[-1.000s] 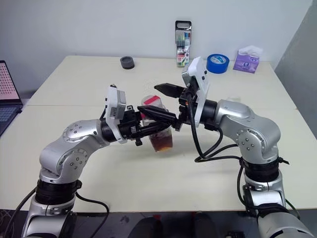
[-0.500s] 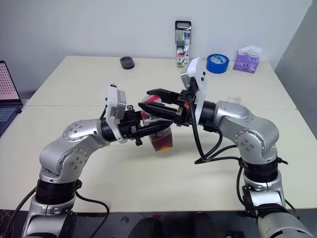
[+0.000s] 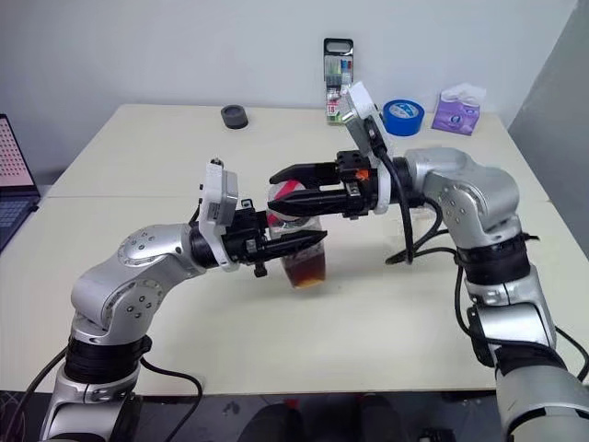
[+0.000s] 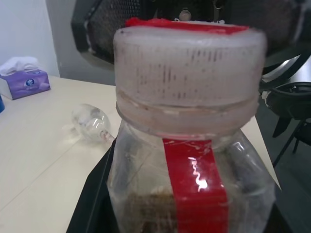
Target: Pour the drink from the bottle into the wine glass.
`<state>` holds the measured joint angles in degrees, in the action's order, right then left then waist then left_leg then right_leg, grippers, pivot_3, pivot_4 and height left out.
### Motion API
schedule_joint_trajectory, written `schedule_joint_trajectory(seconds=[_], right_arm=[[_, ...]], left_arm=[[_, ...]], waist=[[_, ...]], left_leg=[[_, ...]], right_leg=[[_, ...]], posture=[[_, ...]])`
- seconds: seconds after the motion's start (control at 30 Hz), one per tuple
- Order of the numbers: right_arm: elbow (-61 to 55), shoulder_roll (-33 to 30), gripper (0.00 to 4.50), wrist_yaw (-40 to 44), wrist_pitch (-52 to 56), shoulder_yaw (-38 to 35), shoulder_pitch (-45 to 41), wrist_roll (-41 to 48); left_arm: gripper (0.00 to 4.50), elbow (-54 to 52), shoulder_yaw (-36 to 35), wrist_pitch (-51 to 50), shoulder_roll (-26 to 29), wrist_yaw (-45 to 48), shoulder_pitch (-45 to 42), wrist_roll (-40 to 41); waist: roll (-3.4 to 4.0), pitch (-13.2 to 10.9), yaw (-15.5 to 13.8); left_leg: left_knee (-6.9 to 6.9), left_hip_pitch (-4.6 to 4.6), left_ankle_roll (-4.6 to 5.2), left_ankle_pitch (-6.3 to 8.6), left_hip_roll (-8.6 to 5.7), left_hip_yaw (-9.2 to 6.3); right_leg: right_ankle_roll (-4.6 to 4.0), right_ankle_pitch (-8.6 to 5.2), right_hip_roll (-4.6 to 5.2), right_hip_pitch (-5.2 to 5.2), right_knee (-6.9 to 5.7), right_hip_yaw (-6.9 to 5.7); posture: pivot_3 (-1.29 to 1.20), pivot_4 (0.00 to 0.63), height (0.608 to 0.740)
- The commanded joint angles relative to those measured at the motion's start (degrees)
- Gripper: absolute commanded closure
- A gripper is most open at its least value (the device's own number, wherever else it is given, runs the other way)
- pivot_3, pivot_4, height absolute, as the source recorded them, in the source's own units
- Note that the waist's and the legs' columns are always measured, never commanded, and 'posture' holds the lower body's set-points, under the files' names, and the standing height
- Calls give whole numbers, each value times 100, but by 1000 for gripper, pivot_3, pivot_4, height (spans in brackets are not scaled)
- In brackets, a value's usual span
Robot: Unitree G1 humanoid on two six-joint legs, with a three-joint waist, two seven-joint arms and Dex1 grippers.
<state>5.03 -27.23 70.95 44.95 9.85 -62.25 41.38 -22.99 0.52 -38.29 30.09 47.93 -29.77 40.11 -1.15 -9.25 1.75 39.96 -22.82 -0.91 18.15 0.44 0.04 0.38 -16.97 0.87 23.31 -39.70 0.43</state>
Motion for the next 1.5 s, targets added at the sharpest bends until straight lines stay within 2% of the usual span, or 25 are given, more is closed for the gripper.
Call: schedule_joint_trajectory(seconds=[0.03,0.23,0.37,0.47,0.57,0.7,0.93,1.5], right_arm=[[187,-74,1951,186,-111,-193,-208,-106],[-221,-677,34,241,322,-404,104,-13],[-970,-1114,34,94,796,-629,504,269],[-1401,-1082,34,-371,1152,-900,682,524],[-1840,-812,34,-952,1290,-1092,832,720],[-2395,-143,34,-1938,1067,-1115,1127,647],[-2787,370,34,-2758,805,-1060,1489,504],[-2539,337,34,-2900,357,-909,1549,232]], left_arm=[[2696,-359,26,39,-12,50,-64,156],[2696,-339,-38,103,53,79,60,100],[2696,-225,-76,174,69,115,57,44],[2696,-118,-48,237,49,140,20,-9],[2696,-31,2,302,4,158,-24,-64],[2696,97,73,384,-104,175,-133,-156],[2696,73,74,373,-129,167,-183,-164],[2696,82,74,385,-65,253,-193,-178]], waist=[[0,0,-7],[0,0,-35],[0,0,-37],[1,-1,2],[2,-1,5],[1,-1,-9],[1,-1,-11],[1,-1,-10]], left_leg=[[0,-1,0,0,0,0],[0,-10,-14,-8,-2,-1],[-3,-11,-11,-6,-1,-2],[-4,-7,1,1,-1,0],[-4,-3,1,1,0,-1],[-1,-5,0,0,-1,-1],[-1,-8,-17,-10,-2,0],[-2,-6,-17,-9,-2,0]], right_leg=[[0,0,1,0,2,0],[0,0,6,0,16,-4],[0,0,7,-1,20,-5],[0,0,5,-1,13,-3],[0,0,4,-1,5,-3],[0,0,4,-1,5,-3],[1,0,5,-1,10,-2],[1,0,4,-1,9,-3]], posture=[[0,150,740],[0,150,740],[0,150,740],[0,150,740],[0,150,740],[0,150,740],[0,150,740],[0,150,740]])
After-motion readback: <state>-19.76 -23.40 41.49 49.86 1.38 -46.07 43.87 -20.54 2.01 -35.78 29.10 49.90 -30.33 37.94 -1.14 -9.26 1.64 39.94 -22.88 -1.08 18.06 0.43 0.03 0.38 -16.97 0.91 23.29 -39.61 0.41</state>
